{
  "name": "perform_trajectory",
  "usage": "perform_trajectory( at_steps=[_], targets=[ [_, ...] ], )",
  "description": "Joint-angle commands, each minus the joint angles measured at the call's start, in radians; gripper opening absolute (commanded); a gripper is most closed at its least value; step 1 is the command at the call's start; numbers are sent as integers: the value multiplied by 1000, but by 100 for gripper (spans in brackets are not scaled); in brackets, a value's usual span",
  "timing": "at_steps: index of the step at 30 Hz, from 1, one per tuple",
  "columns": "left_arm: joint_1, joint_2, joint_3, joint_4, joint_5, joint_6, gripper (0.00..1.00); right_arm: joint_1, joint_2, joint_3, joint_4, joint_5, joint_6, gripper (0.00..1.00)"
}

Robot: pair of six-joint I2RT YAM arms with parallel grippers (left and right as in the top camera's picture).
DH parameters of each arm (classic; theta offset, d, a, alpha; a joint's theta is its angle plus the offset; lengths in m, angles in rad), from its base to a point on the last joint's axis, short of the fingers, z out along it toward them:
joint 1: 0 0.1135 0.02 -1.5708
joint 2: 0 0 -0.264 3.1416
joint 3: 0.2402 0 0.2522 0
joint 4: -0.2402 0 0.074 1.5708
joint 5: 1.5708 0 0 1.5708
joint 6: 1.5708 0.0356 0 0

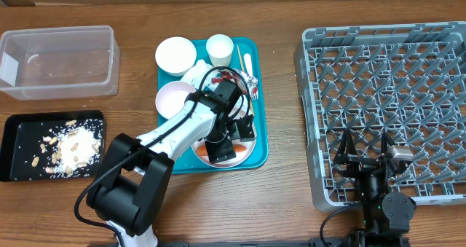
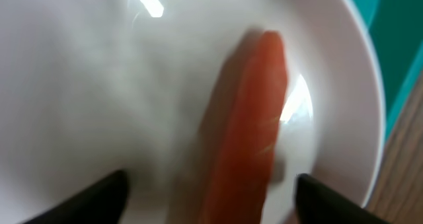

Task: Sort waste into correct bins and load items into the dishwasher rack
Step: 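Close the left gripper on the carrot and lift it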

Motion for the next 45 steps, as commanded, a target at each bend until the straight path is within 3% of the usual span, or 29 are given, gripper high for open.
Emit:
perform_trajectory(
  at_steps=[1,2,14,18,25,27,28,35,38,45],
  targets=[
    [0,14,-5,-3,-62,-3,93,-2,-9,-11,7,7,3,100],
    [0,14,-5,-3,-61,-4,100,-2,-9,-11,8,7,3,100],
    [0,14,-6,-22,-58,-3,98,-2,-9,-11,8,7,3,100],
    [-1,14,-6,-23,-54,-4,82,-2,-9,-11,8,7,3,100],
    [-1,14,-6,-33,-54,-3,65,-2,-9,-11,8,7,3,100],
    [-1,14,-6,-29,-54,-3,56,-2,-9,-11,8,7,3,100],
    [-1,14,-6,-18,-54,-4,43,-2,-9,-11,8,7,3,100],
    [-1,14,-6,-11,-44,-4,26,-2,-9,-11,8,7,3,100],
    [-1,14,-6,-9,-31,-3,7,-2,-9,-11,8,7,3,100],
    [-1,13,21,-6,-20,-88,4,-2,-9,-11,8,7,3,100]
  ],
)
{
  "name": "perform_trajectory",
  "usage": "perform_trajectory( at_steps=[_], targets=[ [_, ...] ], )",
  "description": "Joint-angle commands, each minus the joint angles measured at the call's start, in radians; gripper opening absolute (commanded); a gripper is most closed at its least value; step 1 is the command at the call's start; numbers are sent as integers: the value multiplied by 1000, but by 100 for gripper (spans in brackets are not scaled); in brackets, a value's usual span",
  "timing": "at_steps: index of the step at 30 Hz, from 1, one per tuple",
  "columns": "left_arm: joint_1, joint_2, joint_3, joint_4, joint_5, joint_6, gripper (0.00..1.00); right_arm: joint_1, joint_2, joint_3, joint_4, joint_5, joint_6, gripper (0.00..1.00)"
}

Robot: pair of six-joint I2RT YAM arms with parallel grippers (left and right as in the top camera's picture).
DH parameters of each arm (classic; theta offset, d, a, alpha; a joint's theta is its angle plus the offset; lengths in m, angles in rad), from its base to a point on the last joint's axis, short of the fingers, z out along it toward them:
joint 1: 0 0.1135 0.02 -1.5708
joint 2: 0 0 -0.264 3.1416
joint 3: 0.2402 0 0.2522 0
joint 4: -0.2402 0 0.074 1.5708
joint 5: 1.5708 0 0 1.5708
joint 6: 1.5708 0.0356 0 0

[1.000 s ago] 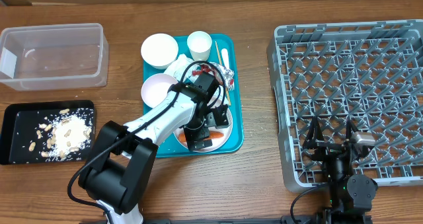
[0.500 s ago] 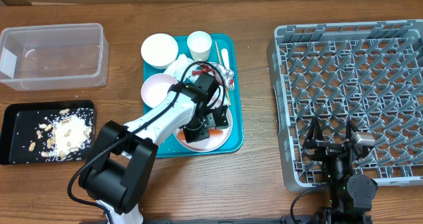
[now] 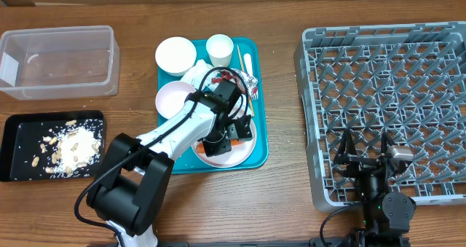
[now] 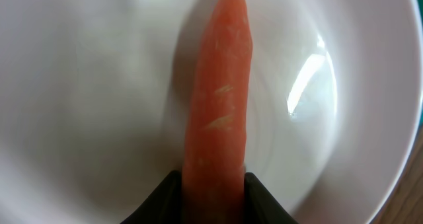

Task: Sort waste into correct bins and load items into the dishwasher rack
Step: 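Close the left gripper on the carrot and lift it, then carry the carrot left and drop it onto the black tray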

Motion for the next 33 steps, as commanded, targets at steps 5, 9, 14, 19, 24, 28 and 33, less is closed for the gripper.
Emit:
perform_trajectory(
  at_steps=[5,9,14,19,24,28,33],
  targets=[
    [3,13,97,-3,29,-201,4,-2,-9,-11,8,7,3,100],
    [13,13,192,-25,29,-314,4,-2,-9,-11,8,7,3,100],
    [73,11,369,-119,29,-472,4,-2,-9,-11,8,7,3,100],
    [202,11,499,-220,29,-629,4,-2,-9,-11,8,7,3,100],
    [397,10,558,-251,29,-784,4,-2,-9,-11,8,7,3,100],
    [581,10,559,-257,30,-946,4,-2,-9,-11,8,7,3,100],
    [806,10,559,-268,79,-1148,4,-2,-9,-11,8,7,3,100]
  ],
)
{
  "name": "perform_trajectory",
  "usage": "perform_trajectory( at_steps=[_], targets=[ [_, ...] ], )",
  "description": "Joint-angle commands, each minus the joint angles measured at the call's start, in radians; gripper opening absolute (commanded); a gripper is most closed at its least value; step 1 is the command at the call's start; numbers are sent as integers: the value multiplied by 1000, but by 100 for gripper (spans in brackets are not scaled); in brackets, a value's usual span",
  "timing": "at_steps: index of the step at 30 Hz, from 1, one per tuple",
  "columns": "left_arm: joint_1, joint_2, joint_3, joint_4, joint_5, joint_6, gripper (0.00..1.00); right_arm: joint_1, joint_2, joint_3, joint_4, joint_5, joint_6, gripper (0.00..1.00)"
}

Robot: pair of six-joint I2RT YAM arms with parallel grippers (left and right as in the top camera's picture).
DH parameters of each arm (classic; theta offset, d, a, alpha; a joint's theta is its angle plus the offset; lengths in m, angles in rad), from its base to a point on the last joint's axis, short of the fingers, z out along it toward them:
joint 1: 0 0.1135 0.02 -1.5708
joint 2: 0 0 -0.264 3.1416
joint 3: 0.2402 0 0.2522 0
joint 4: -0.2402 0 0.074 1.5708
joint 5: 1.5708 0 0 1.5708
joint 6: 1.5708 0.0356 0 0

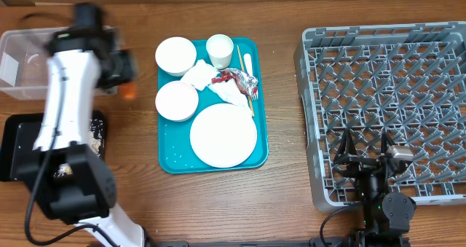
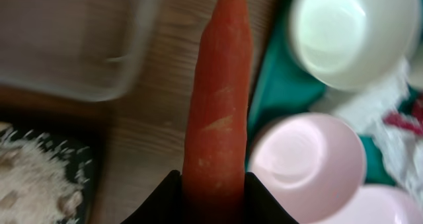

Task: Sort waste into correct bins and load items into the dishwasher rack
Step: 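Carry the carrot left and drop it onto the black tray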

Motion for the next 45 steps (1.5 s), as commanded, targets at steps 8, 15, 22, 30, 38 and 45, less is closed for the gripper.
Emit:
perform_trajectory(
  at_steps=[8,15,22,30,38,45],
  targets=[
    [359,4,17,-20,142,-301,4,-2,-9,-11,8,7,3,100],
    [478,4,-27,-51,-120,-563,4,-2,-9,-11,8,7,3,100],
    [525,4,-95,-26,-201,-741,4,-2,-9,-11,8,7,3,100],
    [528,4,-188,82,-202,-744,6,-2,-9,-11,8,7,3,100],
    [528,6,-274,201,-171,-770,10,-2,-9,-11,8,7,3,100],
    [528,6,-329,258,-160,-769,12,-2,-9,-11,8,7,3,100]
  ],
)
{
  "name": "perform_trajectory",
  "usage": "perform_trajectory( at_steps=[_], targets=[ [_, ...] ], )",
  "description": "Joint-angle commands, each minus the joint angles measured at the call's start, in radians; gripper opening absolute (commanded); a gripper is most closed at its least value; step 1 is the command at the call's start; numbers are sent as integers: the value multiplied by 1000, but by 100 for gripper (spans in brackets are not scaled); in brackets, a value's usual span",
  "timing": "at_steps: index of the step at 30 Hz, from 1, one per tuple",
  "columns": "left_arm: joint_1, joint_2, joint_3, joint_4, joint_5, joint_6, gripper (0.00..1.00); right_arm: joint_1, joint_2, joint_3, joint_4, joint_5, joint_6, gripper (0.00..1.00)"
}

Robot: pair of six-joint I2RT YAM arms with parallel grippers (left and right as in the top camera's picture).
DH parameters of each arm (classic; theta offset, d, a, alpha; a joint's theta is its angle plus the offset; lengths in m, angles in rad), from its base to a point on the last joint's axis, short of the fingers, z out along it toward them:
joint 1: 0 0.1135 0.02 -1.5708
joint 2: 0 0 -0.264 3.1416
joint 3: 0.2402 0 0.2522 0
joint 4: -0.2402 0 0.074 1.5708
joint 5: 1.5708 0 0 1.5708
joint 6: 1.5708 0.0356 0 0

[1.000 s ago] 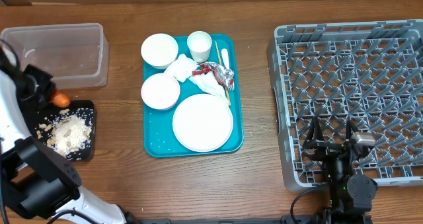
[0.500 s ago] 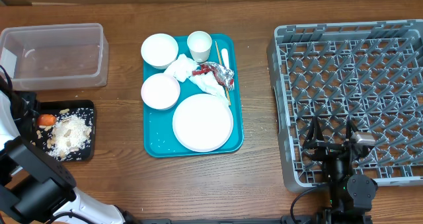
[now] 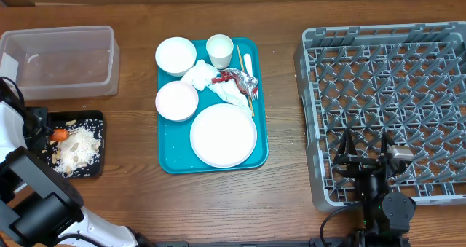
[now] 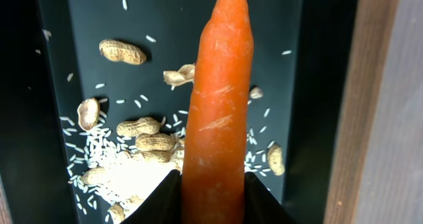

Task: Sort waste into correct bins and load items into the dishwasher rack
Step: 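Carry the carrot left and drop it onto the black tray, then move the left gripper to the foil wrapper and grasp it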

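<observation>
An orange carrot [image 4: 218,105] sticks out of my left gripper [image 4: 213,201], which is shut on it above the black tray [image 4: 317,85] of rice and peanuts; overhead the carrot [image 3: 59,135] shows at the far left over that black tray [image 3: 93,168]. The teal tray [image 3: 171,134] holds a white plate [image 3: 223,135], a pink bowl [image 3: 177,100], a white bowl [image 3: 175,55], a cup [image 3: 219,49], crumpled napkins and a foil wrapper [image 3: 237,79]. The grey dishwasher rack [image 3: 393,101] stands at the right. My right gripper [image 3: 365,151] rests open at the rack's near edge.
A clear plastic bin [image 3: 60,61] sits at the back left, just behind the black tray. Chopsticks and a fork [image 3: 251,76] lie along the teal tray's right side. Bare wood lies between the teal tray and the rack.
My left gripper, still holding the carrot, has moved from beside the clear bin to above the black tray of rice and peanuts. The right arm has not moved.
My left gripper stood open around the carrot on the white plate. It was then shut on the carrot there. Later it held the carrot near the clear bin, off the teal tray, and now holds it over the black food-scrap tray.
</observation>
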Motion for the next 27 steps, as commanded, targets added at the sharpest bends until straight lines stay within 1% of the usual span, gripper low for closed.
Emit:
perform_trajectory(
  at_steps=[1,2,3,5,6,9,11,15,23,27],
  targets=[
    [2,5,-21,11,5,-17,13,-2,-9,-11,8,7,3,100],
    [2,5,-23,14,5,-16,18,-2,-9,-11,8,7,3,100],
    [2,5,-24,15,5,-16,27,-2,-9,-11,8,7,3,100],
    [2,5,-24,16,4,-15,66,-2,-9,-11,8,7,3,100],
    [2,5,-24,17,5,-9,77,-2,-9,-11,8,7,3,100],
    [2,5,-24,26,4,25,89,-2,-9,-11,8,7,3,100],
    [2,5,-23,31,0,44,93,-2,-9,-11,8,7,3,100],
    [2,3,3,21,-2,92,96,-2,-9,-11,8,7,3,100],
    [-13,-46,173,-174,6,114,99,-2,-9,-11,8,7,3,100],
    [-53,-97,248,-259,59,184,100,-2,-9,-11,8,7,3,100]
  ],
)
